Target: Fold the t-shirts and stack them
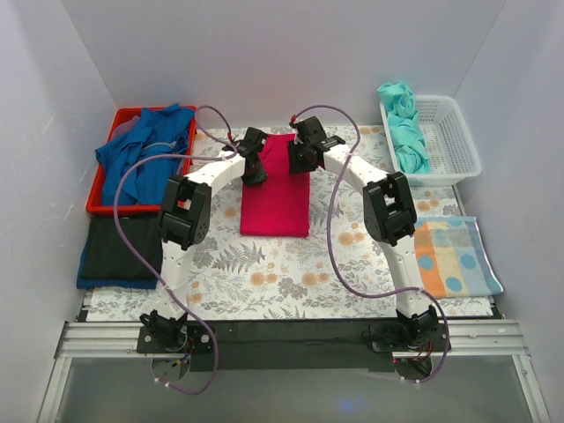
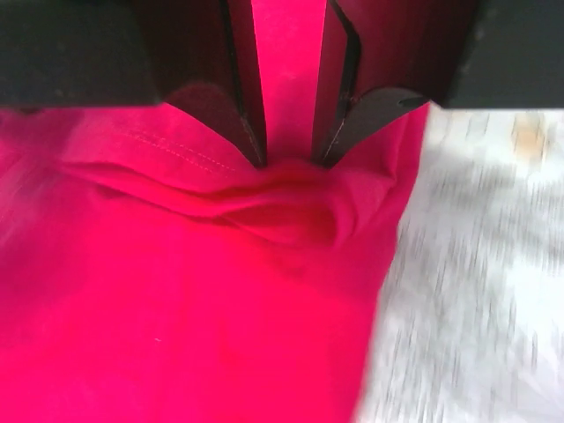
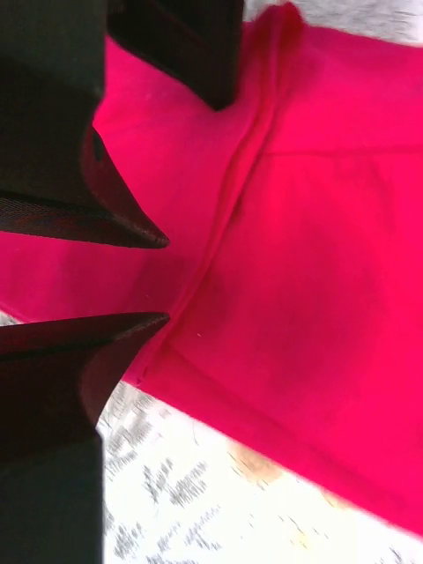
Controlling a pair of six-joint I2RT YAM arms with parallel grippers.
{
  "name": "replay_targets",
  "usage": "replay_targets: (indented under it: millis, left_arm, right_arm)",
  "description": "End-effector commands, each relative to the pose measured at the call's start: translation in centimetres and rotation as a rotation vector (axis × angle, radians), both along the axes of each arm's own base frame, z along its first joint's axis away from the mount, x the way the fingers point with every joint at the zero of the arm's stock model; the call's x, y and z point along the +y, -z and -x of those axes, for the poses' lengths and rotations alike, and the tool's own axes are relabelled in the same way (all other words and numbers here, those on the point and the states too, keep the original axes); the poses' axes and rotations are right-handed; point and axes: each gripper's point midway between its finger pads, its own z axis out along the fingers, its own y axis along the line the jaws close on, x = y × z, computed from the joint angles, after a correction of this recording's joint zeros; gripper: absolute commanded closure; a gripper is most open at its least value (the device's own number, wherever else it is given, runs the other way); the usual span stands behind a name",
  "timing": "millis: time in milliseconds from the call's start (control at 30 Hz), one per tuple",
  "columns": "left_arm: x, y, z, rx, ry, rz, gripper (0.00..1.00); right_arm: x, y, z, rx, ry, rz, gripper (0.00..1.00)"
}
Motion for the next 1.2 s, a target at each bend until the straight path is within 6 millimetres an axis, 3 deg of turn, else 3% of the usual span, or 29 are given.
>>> replay_targets:
  millis: [0, 33, 100, 200, 233, 267, 300, 333, 367, 400, 433, 500, 533, 567, 600, 767, 900, 1167]
  left_arm:
    - [0.9, -3.7, -4.8, -0.117, -0.014, -0.025, 0.75]
    - [0.8, -5.3, -5.6, -0.143, -0.015, -0.02, 0.75]
    - [1.5, -6.2, -6.1, -0.161, -0.028, -0.038, 0.75]
    - [2.7, -7.5, -5.1, -0.174, -0.036, -0.074, 0.74]
    - [2.9, -9.3, -4.6, -0.206, -0.037, -0.064, 0.73]
    - [3.6, -8.0, -3.2, -0.168, -0.033, -0.082, 0.73]
    - [3.9, -8.0, -2.3, -0.159, -0.029, -0.077, 0.72]
    - [3.9, -8.1, -1.6, -0.161, -0.016, -0.064, 0.7]
    - [4.4, -7.8, 0.5, -0.135, 0.003, -0.066, 0.69]
    - [4.4, -7.7, 1.5, -0.124, 0.022, -0.052, 0.68]
    - [3.9, -7.6, 2.6, -0.107, 0.054, -0.02, 0.66]
    - [4.0, -6.7, 5.4, -0.058, 0.108, 0.008, 0.64]
    - [3.6, -6.3, 6.8, -0.025, 0.138, 0.04, 0.64]
    - [3.3, -7.1, 7.7, -0.038, 0.163, 0.066, 0.64]
    - [3.7, -5.9, 9.4, -0.006, 0.172, 0.069, 0.63]
    - [2.3, -6.7, 11.5, -0.063, 0.256, 0.204, 0.54]
    - [2.4, -5.5, 11.8, -0.057, 0.273, 0.239, 0.54]
    - [3.9, -3.4, 10.4, -0.041, 0.264, 0.215, 0.54]
  right_arm:
    - [-1.6, -3.5, -3.9, -0.098, 0.057, 0.019, 0.59]
    - [-1.9, -4.0, -4.2, -0.111, 0.061, 0.02, 0.59]
    - [-3.1, -5.4, -4.7, -0.135, 0.094, 0.022, 0.59]
    - [-4.6, -7.7, -4.0, -0.16, 0.115, 0.025, 0.59]
    - [-5.3, -6.5, -3.0, -0.128, 0.114, 0.051, 0.58]
    - [-5.7, -8.2, -2.1, -0.143, 0.113, 0.043, 0.58]
    - [-5.7, -8.3, -1.2, -0.13, 0.099, 0.029, 0.56]
    - [-6.3, -6.1, 0.9, -0.063, 0.082, 0.044, 0.55]
    - [-6.2, -7.5, 2.2, -0.064, 0.077, 0.013, 0.54]
    - [-5.7, -7.3, 3.6, -0.04, 0.048, -0.022, 0.5]
    - [-6.1, -4.9, 6.0, 0.023, 0.036, -0.01, 0.49]
    - [-5.1, -6.1, 8.4, -0.009, -0.023, -0.076, 0.41]
    - [-5.4, -4.0, 10.7, 0.041, -0.042, -0.069, 0.39]
    - [-5.1, -5.0, 11.6, 0.025, -0.057, -0.095, 0.36]
    - [-4.7, -4.9, 12.6, 0.044, -0.068, -0.126, 0.36]
    - [-3.9, -2.7, 16.8, 0.1, -0.1, -0.218, 0.35]
    - [-3.1, -1.8, 17.6, 0.11, -0.109, -0.266, 0.35]
    - [-1.4, -0.9, 16.3, 0.124, -0.121, -0.305, 0.34]
